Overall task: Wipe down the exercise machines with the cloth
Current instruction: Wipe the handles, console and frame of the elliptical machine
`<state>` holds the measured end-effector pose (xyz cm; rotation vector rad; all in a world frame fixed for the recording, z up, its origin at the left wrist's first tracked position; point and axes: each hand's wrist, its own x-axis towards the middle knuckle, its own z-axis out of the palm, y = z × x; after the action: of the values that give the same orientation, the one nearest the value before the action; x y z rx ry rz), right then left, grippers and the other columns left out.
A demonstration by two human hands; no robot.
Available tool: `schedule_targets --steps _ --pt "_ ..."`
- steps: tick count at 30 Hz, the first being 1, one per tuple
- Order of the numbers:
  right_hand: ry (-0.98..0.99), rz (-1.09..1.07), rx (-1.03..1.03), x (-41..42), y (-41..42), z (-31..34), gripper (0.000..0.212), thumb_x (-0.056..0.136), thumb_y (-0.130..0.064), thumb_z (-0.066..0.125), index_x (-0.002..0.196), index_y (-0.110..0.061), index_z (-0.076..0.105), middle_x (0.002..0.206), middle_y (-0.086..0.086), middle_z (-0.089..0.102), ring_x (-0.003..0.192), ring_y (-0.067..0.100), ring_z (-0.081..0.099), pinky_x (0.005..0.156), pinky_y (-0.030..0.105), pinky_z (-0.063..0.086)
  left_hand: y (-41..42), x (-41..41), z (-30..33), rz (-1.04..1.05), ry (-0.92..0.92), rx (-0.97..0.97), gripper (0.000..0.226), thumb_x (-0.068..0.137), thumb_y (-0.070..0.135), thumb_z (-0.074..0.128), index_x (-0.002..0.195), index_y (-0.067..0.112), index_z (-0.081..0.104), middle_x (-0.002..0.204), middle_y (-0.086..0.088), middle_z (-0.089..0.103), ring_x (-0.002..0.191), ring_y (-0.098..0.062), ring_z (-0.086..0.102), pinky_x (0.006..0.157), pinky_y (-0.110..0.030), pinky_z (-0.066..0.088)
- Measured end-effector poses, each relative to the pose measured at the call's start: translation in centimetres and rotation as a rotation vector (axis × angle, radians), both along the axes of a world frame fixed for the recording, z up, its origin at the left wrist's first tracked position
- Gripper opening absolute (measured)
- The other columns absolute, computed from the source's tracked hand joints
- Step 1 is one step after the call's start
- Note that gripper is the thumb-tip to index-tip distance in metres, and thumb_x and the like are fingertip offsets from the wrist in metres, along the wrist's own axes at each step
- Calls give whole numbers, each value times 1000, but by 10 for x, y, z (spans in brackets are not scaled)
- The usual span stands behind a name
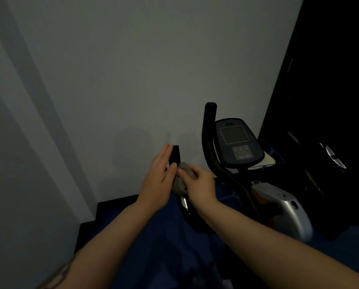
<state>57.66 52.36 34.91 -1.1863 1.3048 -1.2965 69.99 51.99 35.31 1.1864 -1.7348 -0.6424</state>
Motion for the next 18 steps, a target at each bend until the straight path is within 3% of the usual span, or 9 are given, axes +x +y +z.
schedule_targets --steps 4,7,12,15,18 --pt "-23 -71 -121 12 -30 22 24 89 -21 69 112 -15 69 97 0 71 93 13 67 80 21 55 -11 5 9 -8 23 -16 44 103 16 39 145 19 31 148 7 32 136 -3 30 110 -8 20" --pt "26 -85 -204 19 -33 28 26 89 -22 68 115 -20 66 97 -7 69 92 3 65 79 13 52 -11 9 9 -42 89 6 42 103 18 37 146 17 34 147 4 38 134 -5 38 111 -14 26" --pt "171 6 -194 3 -31 13 23 85 -19 72 108 -17 72 88 -6 72 80 0 67 70 18 51 -5 7 1 -61 129 41 46 102 23 35 148 22 25 154 6 27 140 -1 26 115 -13 18" --pt "166 11 -198 5 -34 24 25 87 -23 71 112 -19 72 91 -5 73 85 4 68 72 18 52 2 -2 1 -51 191 65 45 101 29 35 144 30 22 156 9 21 139 6 21 112 -7 16" --pt "170 86 -173 -2 -12 11 24 89 -29 68 113 -25 70 92 -5 72 81 -3 65 69 13 52 14 -10 -4 -40 200 72 54 98 36 33 149 21 27 158 13 14 135 19 16 107 -2 15"
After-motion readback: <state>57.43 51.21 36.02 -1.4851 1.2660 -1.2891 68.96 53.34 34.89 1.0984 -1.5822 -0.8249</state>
